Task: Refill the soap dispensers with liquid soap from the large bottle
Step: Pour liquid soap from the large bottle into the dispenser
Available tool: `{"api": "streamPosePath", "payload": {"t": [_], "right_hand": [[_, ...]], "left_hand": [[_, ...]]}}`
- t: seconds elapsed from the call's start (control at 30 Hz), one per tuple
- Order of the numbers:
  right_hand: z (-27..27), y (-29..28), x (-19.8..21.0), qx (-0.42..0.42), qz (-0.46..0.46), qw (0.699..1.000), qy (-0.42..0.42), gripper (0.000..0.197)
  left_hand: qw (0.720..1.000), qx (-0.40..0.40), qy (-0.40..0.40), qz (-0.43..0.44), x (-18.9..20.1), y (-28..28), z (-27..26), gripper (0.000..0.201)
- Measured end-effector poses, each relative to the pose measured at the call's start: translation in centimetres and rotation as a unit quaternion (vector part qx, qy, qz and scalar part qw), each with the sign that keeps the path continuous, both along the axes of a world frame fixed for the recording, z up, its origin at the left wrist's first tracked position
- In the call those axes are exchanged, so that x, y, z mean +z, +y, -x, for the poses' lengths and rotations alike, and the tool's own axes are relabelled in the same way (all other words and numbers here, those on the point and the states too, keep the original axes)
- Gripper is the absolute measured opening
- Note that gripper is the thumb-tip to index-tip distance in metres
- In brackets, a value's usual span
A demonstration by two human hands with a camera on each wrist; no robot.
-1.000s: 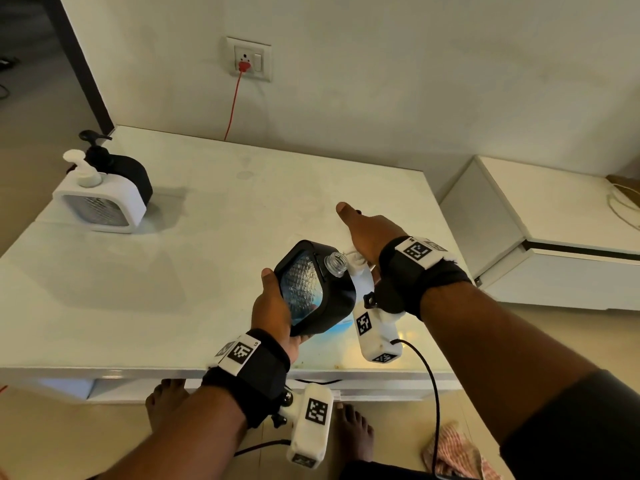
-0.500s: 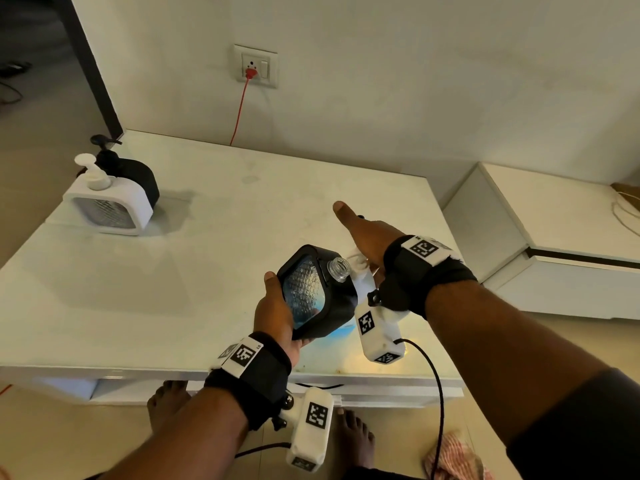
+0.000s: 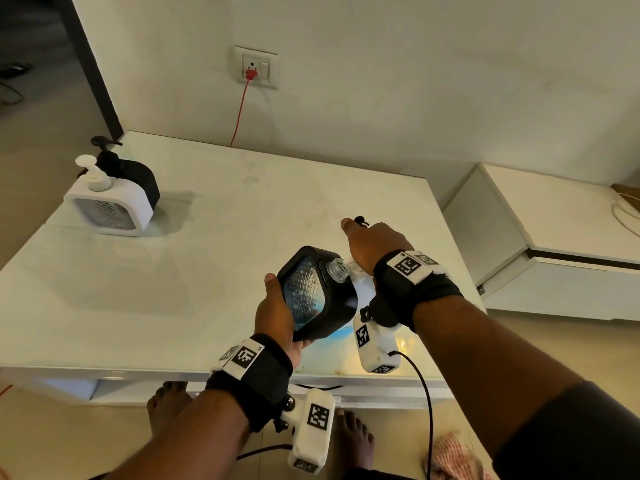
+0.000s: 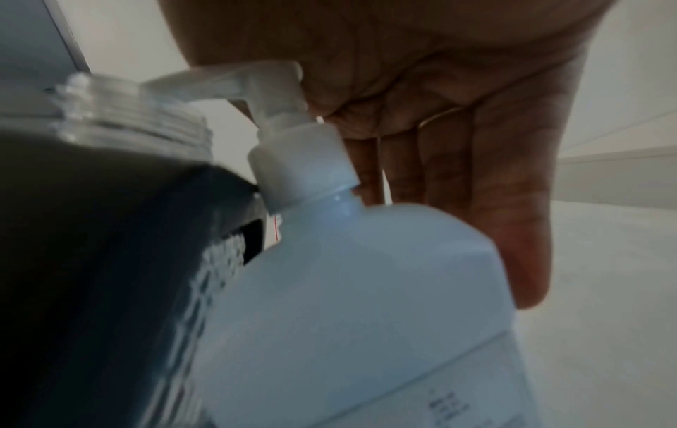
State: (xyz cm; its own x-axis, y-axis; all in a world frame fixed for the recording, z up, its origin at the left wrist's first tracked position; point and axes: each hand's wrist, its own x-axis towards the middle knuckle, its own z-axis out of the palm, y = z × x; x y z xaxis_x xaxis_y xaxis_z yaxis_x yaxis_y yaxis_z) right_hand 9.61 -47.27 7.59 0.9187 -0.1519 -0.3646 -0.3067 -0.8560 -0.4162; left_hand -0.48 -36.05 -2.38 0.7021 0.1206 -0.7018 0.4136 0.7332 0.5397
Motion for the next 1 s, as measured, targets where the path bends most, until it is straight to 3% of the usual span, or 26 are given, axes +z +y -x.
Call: {"api": "streamPosePath", "payload": {"t": [0.2,0.33,0.43,0.67,0.8,1.0], "right_hand": [[0.0,0.4,1.7,0.045,-0.049,0.997,0.044,0.089],[-0.4,0.3,0.9,0.031,-0.046,0.998,0.038,0.095],[-0.5,0.4,0.0,0.012,-0.026,0.999,0.019,0.081],[-0.2,0.0,-0.3,-0.003,0.001,1.0,-0.004,0.072],[0.3,0.2,0.5,0.022,0.014,1.0,0.007,0.074],[0.1,0.6,1.7,0.041,-0.041,0.997,0.046,0.076]], "left_hand": [[1.0,0.008,0.005,-0.003,-0.1,0.1,-0.2,0.05],[1.0,0.01,0.007,0.003,0.0,0.1,-0.2,0.053],[1.0,0.01,0.007,0.005,0.0,0.1,-0.2,0.05],[1.0,0.011,0.004,-0.001,-0.2,-0.1,-0.2,0.049],[1.0,0.008,0.004,-0.002,-0.3,-0.1,-0.3,0.051],[1.0,0.007,0.006,-0.002,-0.4,0.1,-0.3,0.051]]}}
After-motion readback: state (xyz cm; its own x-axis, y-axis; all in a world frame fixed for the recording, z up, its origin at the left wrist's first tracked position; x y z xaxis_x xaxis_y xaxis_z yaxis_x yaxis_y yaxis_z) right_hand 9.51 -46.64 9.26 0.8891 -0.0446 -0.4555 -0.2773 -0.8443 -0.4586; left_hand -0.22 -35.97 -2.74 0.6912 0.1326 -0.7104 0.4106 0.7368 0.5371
